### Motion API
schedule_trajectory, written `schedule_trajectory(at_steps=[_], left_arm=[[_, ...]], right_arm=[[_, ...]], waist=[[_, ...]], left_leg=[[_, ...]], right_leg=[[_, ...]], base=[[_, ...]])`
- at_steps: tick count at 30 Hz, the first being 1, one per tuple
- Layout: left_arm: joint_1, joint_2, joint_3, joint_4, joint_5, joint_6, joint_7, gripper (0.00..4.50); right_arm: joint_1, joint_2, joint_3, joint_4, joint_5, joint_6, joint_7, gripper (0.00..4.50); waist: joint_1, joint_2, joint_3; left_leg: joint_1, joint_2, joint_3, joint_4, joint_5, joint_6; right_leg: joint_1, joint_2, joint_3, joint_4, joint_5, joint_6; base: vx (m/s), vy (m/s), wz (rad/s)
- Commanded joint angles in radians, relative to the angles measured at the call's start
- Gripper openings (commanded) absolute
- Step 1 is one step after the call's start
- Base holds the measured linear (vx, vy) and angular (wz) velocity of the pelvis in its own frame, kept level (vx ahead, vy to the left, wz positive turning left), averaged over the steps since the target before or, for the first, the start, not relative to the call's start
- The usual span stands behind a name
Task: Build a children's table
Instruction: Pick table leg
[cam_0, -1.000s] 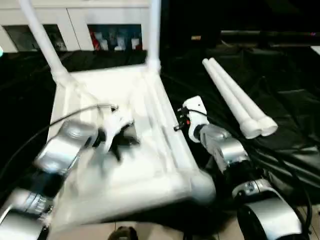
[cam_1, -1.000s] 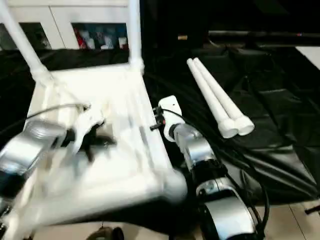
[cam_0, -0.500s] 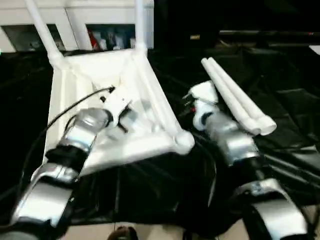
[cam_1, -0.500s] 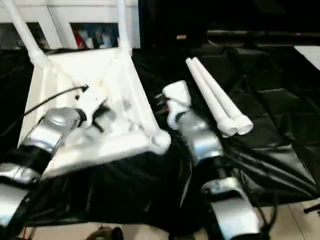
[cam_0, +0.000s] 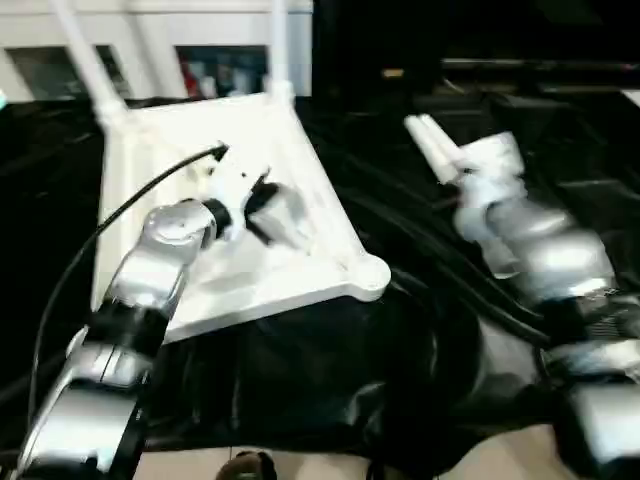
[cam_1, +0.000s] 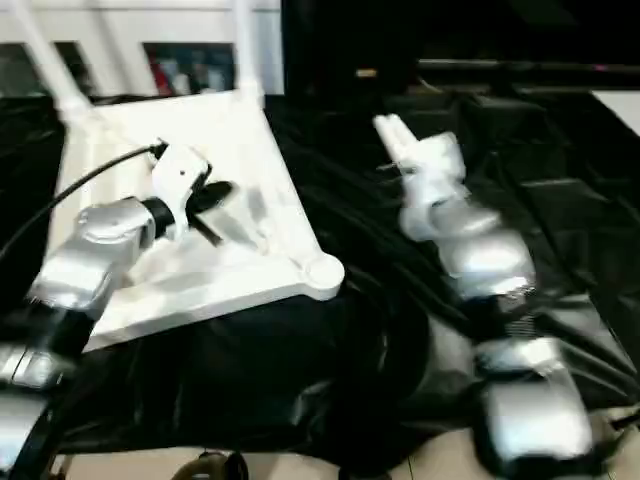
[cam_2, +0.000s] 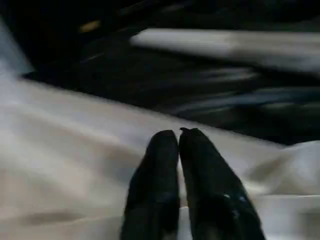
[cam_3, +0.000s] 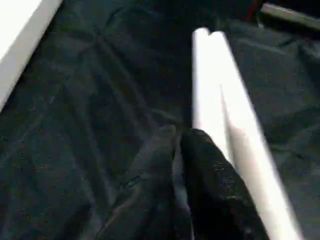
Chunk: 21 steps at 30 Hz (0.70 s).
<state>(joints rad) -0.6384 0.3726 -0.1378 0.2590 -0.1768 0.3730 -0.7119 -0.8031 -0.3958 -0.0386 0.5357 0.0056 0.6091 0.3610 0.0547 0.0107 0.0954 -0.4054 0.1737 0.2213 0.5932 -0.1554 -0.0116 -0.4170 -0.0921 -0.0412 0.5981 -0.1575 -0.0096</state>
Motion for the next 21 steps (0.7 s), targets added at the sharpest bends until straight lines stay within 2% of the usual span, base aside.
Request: schedule_trajectory(at_steps=[1,4,6,11,13,16,17,19,21], left_arm=[[0.014,0.007,-0.032,-0.093,-0.051,0.067,-0.053,0.79],[0.033,-0.007,-0.040,-0.185,-0.110,0.137,-0.075,0.99],[0.046,-0.010,-0.043,-0.239,-0.128,0.178,-0.092,1.10],[0.053,-0.004,-0.053,-0.291,-0.136,0.227,-0.098,1.59],[0.057,0.002,-0.053,-0.314,-0.149,0.252,-0.093,1.78],[0.063,0.014,-0.057,-0.346,-0.161,0.284,-0.096,1.97],[0.066,0.017,-0.055,-0.357,-0.161,0.297,-0.097,2.09],[0.070,0.024,-0.054,-0.377,-0.162,0.316,-0.101,2.21],[0.076,0.033,-0.055,-0.397,-0.165,0.334,-0.107,2.30]], right_arm=[[-0.010,-0.018,0.004,0.041,-0.006,0.034,0.025,0.96],[-0.038,-0.043,0.010,0.104,-0.010,0.030,0.034,1.23],[-0.068,-0.053,0.006,0.156,-0.010,0.027,0.023,1.28],[-0.119,-0.063,0.009,0.267,-0.035,-0.008,0.005,1.75],[-0.141,-0.066,0.006,0.311,-0.037,-0.025,-0.001,1.99],[-0.169,-0.070,0.003,0.374,-0.032,-0.046,0.003,2.20],[-0.179,-0.070,0.001,0.399,-0.027,-0.052,0.011,2.31],[-0.196,-0.072,0.000,0.443,-0.024,-0.061,0.024,2.47],[-0.207,-0.074,0.001,0.478,-0.027,-0.069,0.034,2.55]], waist=[[0.002,-0.001,-0.089],[0.002,-0.006,-0.089],[0.000,-0.005,-0.091],[-0.005,-0.005,-0.085],[-0.008,-0.005,-0.087],[-0.011,-0.002,-0.087],[-0.009,0.000,-0.084],[-0.012,-0.003,-0.080],[-0.013,-0.002,-0.075]], left_leg=[[0.045,0.048,-0.028,-0.059,-0.228,-0.014],[0.043,0.047,-0.028,-0.058,-0.233,-0.020],[0.042,0.047,-0.029,-0.057,-0.229,-0.023],[0.040,0.043,-0.030,-0.058,-0.250,-0.029],[0.039,0.042,-0.030,-0.056,-0.245,-0.027],[0.037,0.043,-0.031,-0.055,-0.232,-0.018],[0.037,0.042,-0.031,-0.056,-0.234,-0.016],[0.037,0.043,-0.031,-0.057,-0.253,-0.016],[0.037,0.043,-0.031,-0.058,-0.265,-0.016]], right_leg=[[0.043,-0.048,0.032,-0.059,-0.227,-0.245],[0.043,-0.048,0.033,-0.061,-0.249,-0.230],[0.045,-0.047,0.034,-0.059,-0.255,-0.223],[0.041,-0.041,0.032,-0.064,-0.286,-0.202],[0.042,-0.041,0.032,-0.061,-0.270,-0.204],[0.043,-0.040,0.030,-0.057,-0.233,-0.224],[0.042,-0.038,0.030,-0.059,-0.233,-0.223],[0.040,-0.039,0.030,-0.059,-0.243,-0.229],[0.039,-0.039,0.030,-0.062,-0.263,-0.226]], base=[[0.000,0.000,0.00],[0.000,0.000,0.00],[0.000,0.000,0.00],[0.000,0.000,0.00],[0.000,0.000,0.00],[0.000,0.000,0.00],[0.000,0.000,0.00],[0.000,0.000,0.00],[0.000,0.000,0.00]])
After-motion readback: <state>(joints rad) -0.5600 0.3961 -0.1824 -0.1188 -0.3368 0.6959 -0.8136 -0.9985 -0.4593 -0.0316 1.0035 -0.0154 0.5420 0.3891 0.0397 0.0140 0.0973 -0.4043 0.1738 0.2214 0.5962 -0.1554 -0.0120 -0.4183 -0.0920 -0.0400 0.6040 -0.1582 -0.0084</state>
